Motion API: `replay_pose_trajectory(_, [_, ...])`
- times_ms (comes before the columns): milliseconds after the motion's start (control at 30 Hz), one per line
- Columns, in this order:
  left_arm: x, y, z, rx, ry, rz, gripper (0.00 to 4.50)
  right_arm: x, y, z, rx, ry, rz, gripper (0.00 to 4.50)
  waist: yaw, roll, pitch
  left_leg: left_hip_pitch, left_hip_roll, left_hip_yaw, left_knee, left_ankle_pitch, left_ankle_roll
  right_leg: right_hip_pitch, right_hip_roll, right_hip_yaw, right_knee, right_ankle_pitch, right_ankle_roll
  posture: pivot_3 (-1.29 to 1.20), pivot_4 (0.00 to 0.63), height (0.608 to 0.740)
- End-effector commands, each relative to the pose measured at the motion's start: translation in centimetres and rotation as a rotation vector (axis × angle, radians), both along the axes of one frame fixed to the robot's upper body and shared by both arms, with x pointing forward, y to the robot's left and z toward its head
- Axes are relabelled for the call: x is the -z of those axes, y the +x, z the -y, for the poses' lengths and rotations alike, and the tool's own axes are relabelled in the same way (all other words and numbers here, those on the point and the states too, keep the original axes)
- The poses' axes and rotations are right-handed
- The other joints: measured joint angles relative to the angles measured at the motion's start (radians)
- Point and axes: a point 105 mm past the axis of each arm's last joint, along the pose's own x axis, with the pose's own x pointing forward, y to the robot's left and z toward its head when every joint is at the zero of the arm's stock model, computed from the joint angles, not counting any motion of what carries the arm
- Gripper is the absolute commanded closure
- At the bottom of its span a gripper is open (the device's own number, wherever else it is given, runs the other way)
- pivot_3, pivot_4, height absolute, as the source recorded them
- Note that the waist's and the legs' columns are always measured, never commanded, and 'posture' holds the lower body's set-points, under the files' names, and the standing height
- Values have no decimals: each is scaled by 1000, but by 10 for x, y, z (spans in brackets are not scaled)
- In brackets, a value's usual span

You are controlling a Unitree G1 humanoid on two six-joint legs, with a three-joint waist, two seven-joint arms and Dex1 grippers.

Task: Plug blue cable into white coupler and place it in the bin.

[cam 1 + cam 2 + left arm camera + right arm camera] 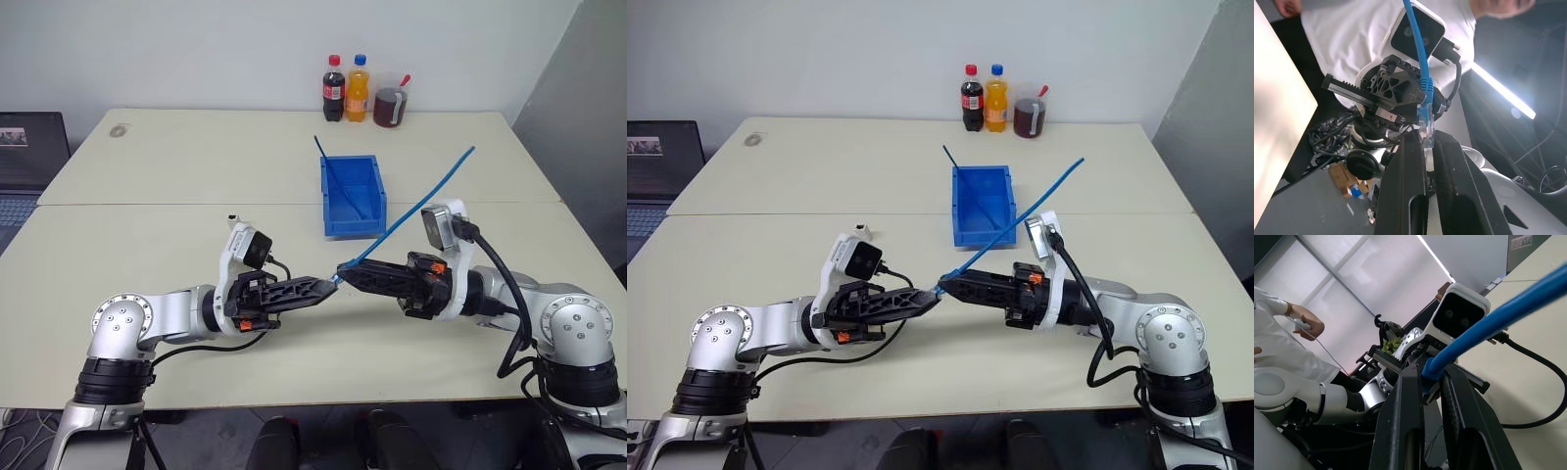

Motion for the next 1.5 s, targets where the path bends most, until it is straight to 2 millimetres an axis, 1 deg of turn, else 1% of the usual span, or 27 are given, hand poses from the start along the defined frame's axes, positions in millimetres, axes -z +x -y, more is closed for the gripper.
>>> replay_pose_trajectory(33, [-9, -5, 4, -37, 32, 76, 4500, -7, -9, 3, -33, -1, 21, 4318, 0, 0, 0, 0, 0, 0, 0, 0, 0, 0, 0, 0, 0, 0, 0, 0, 150, 740])
replay_pose_trajectory(133, [-4, -2, 10, -129, 177, 178, 4500, -7, -9, 5, -24, -9, 12, 4318, 1, 0, 0, -1, 1, 0, 0, 0, 0, 0, 0, 0, -2, 0, 0, 0, 150, 740])
replay_pose_trajectory(200, [0, 1, 9, -147, 236, 252, 3837, -7, -7, 7, -7, -17, 7, 4318, 1, 0, 0, -2, 1, -1, 0, 0, 0, 0, 0, 0, -4, 0, 0, 0, 150, 740])
replay_pose_trajectory(233, [1, 3, 8, -157, 257, 284, 3720, -6, -5, 7, 3, -21, 4, 4318, 1, 0, 0, -2, 0, 0, 0, 0, 0, 0, 0, 0, -4, 0, 0, 0, 150, 740])
replay_pose_trajectory(367, [4, 2, 6, -146, 318, 418, 2776, 0, 4, 11, 61, -51, -12, 4318, 0, 0, 0, -2, 0, 0, -1, 0, 0, -1, 0, 0, -5, 0, 0, 0, 150, 740])
replay_pose_trajectory(400, [5, 2, 6, -150, 338, 457, 2670, 2, 7, 12, 80, -59, -14, 4318, 0, 0, 0, -2, 0, 0, -1, 0, 0, -1, 0, 0, -5, 0, 0, 0, 150, 740])
replay_pose_trajectory(467, [9, 3, 7, -149, 375, 537, 2267, 4, 12, 13, 114, -70, -19, 4318, 1, 0, 0, -3, 0, 0, -2, 0, 0, -1, 0, 0, -6, 0, 0, 0, 150, 740])
replay_pose_trajectory(633, [9, 9, 8, -176, 370, 592, 1201, 6, 18, 14, 144, -76, -22, 4318, 1, 0, 0, -3, 0, 1, -2, 0, 0, -1, 0, 0, -6, 0, 0, 0, 150, 740])
replay_pose_trajectory(667, [11, 8, 8, -171, 387, 628, 987, 6, 20, 15, 155, -79, -23, 4318, 1, 0, 0, -3, 0, 1, -2, 0, 0, -1, 0, 0, -6, 0, 0, 0, 150, 740])
replay_pose_trajectory(700, [13, 6, 8, -167, 409, 677, 739, 7, 22, 16, 168, -84, -24, 4318, 1, 0, 0, -4, 0, 1, -2, 0, 0, -1, 0, 0, -6, 0, 0, 0, 150, 740])
replay_pose_trajectory(800, [18, 12, 12, -218, 504, 918, 150, 10, 31, 18, 226, -104, -27, 4318, 0, 0, 0, -4, 0, 1, -2, 0, 0, -2, 0, 0, -6, 0, 0, 0, 150, 740])
replay_pose_trajectory(833, [17, 17, 13, -255, 524, 976, 70, 11, 36, 19, 257, -113, -29, 4318, 2, 1, 0, -3, 0, 1, -3, 0, 0, -2, 0, 1, -6, 0, 0, 0, 150, 740])
replay_pose_trajectory(900, [16, 25, 14, -328, 559, 1089, 70, 13, 41, 19, 297, -120, -36, 4318, 3, 0, 0, -4, 0, 1, -2, 0, 0, -2, 0, 0, -7, 0, 0, 0, 150, 740])
replay_pose_trajectory(1000, [17, 46, 11, -490, 666, 1262, 70, 17, 48, 16, 358, -151, -42, 4318, 4, 0, 0, -4, 0, 1, -2, 0, 0, -2, 0, 1, -7, 0, 0, 0, 150, 740])
replay_pose_trajectory(1100, [18, 56, 11, -580, 711, 1344, 70, 21, 52, 13, 406, -180, -55, 4318, 3, 0, 0, -4, 0, 1, -3, 0, 0, -2, 0, 1, -7, 0, 0, 0, 150, 740])
replay_pose_trajectory(1167, [20, 61, 13, -634, 736, 1365, 70, 24, 56, 11, 444, -204, -60, 4318, 3, 1, 0, -4, 0, 1, -2, 0, 0, -2, 0, 1, -7, 0, 0, 0, 150, 740])
replay_pose_trajectory(1200, [20, 62, 13, -656, 743, 1377, 70, 25, 58, 10, 460, -218, -58, 4318, 3, 0, 0, -5, 0, 1, -2, 0, 0, -2, 0, 1, -7, 0, 0, 0, 150, 740])
replay_pose_trajectory(1333, [21, 54, 23, -630, 717, 1423, 70, 25, 63, 6, 503, -251, -39, 4318, 2, 1, 0, -5, 0, 1, -2, 0, 0, -2, 0, 0, -7, 0, 0, 0, 150, 740])
replay_pose_trajectory(1500, [25, 50, 27, -603, 703, 1432, 70, 25, 67, 5, 527, -269, -31, 4318, 2, 1, 0, -5, 1, 1, -2, 0, 0, -2, 0, 0, -6, 0, 0, 0, 150, 740])
